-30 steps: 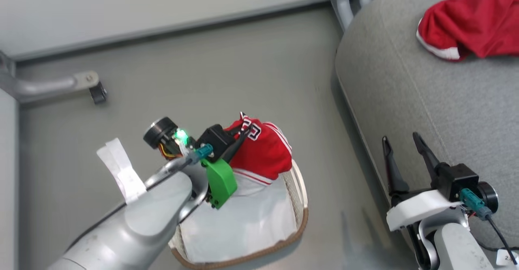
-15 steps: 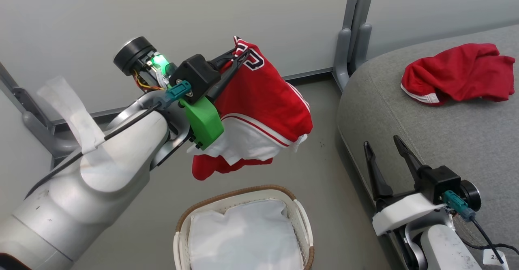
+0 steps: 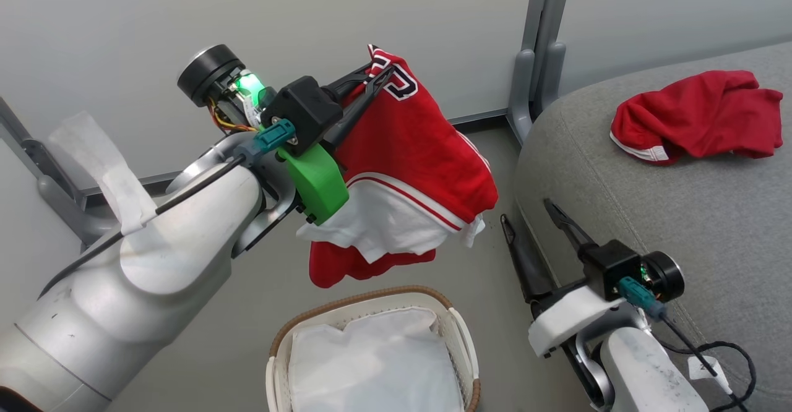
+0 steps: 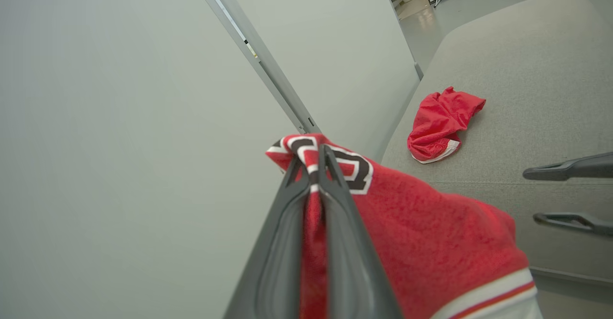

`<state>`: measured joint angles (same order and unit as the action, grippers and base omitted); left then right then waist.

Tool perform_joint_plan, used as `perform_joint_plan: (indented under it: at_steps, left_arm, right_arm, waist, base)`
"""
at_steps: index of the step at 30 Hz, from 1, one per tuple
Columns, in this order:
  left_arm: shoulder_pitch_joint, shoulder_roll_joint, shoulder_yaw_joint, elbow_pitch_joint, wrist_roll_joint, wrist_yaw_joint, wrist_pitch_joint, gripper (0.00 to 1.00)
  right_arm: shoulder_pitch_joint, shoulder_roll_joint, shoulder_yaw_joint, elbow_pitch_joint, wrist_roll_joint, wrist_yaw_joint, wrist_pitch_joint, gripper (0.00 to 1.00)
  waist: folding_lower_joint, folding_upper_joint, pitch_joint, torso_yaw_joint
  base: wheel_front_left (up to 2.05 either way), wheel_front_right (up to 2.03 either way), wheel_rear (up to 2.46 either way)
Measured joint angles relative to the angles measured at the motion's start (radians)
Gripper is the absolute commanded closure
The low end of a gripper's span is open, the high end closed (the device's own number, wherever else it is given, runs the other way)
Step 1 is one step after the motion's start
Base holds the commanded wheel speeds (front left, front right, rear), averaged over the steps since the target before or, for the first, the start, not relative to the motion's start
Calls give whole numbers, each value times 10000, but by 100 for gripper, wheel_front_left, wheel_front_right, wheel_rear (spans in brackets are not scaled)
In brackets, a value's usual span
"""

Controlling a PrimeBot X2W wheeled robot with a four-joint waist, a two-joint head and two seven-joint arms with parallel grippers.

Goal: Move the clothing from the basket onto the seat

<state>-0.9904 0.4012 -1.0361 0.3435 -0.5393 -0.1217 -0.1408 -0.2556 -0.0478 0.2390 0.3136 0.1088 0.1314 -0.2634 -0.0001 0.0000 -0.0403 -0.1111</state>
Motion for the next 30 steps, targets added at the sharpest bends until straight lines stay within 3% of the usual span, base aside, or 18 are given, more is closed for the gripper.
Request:
perform_joint_plan:
  at_steps: [17, 18, 19, 20, 22, 30]
  left_arm:
    - [-374, -211, -311, -654, 31, 15, -10, 100]
    - [-374, -224, -322, -646, 27, 13, -10, 100]
    - [-374, -228, -324, -627, 12, 15, -10, 100]
    - [-372, -221, -324, -593, -15, 15, -8, 100]
    - [-345, -165, -314, -491, -79, 71, -8, 100]
    - [215, 224, -232, 245, -407, 245, -36, 100]
  right_arm:
    - [-2455, -8, 1444, 3198, -518, 0, 0, 0]
    - [-2552, -8, 1559, 3269, -445, 0, 0, 5]
    - [-2609, -6, 1639, 3281, -366, 0, 0, 55]
    - [-2672, 2, 1703, 3277, -290, 0, -2, 64]
    - [-2700, -2, 1812, 3258, -192, 0, 0, 100]
    - [-2563, -12, 1785, 2497, 86, 0, 0, 100]
  waist:
    - [0, 0, 33, 468]
    - [0, 0, 33, 508]
    - [0, 0, 31, 540]
    - [0, 0, 28, 573]
    - [0, 0, 17, 619]
    - [0, 0, 19, 548]
  base:
    - [0, 0, 0]
    - [0, 0, 0]
    - [0, 0, 0]
    - [0, 0, 0]
    - [0, 0, 0]
    - [0, 0, 0]
